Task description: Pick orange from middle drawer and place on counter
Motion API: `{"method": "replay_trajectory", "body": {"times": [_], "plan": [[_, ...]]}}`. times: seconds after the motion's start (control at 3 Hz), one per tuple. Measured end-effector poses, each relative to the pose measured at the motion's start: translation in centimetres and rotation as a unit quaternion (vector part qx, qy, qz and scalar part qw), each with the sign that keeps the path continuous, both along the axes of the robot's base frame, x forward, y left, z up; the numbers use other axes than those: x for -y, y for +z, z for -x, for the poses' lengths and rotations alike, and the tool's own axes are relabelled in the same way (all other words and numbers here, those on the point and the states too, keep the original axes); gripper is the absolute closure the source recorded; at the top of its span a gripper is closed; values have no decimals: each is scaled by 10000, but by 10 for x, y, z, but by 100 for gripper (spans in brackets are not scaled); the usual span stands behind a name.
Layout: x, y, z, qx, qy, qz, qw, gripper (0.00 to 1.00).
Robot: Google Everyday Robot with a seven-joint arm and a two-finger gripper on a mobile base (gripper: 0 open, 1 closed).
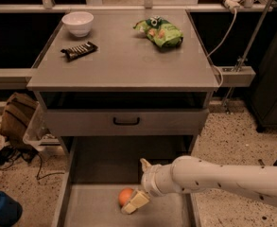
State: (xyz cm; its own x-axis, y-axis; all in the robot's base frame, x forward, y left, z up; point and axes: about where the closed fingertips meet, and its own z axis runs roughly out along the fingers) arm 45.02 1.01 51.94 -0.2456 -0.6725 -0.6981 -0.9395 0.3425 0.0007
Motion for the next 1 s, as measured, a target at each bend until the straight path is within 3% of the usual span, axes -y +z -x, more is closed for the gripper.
{"method": "replay_trajectory", "body": {"times": [0.67, 1.0], "plan": [[-13, -64, -25, -232, -5, -381, 9990, 0], [-29, -111, -12, -244, -300, -667, 9970, 0]]}}
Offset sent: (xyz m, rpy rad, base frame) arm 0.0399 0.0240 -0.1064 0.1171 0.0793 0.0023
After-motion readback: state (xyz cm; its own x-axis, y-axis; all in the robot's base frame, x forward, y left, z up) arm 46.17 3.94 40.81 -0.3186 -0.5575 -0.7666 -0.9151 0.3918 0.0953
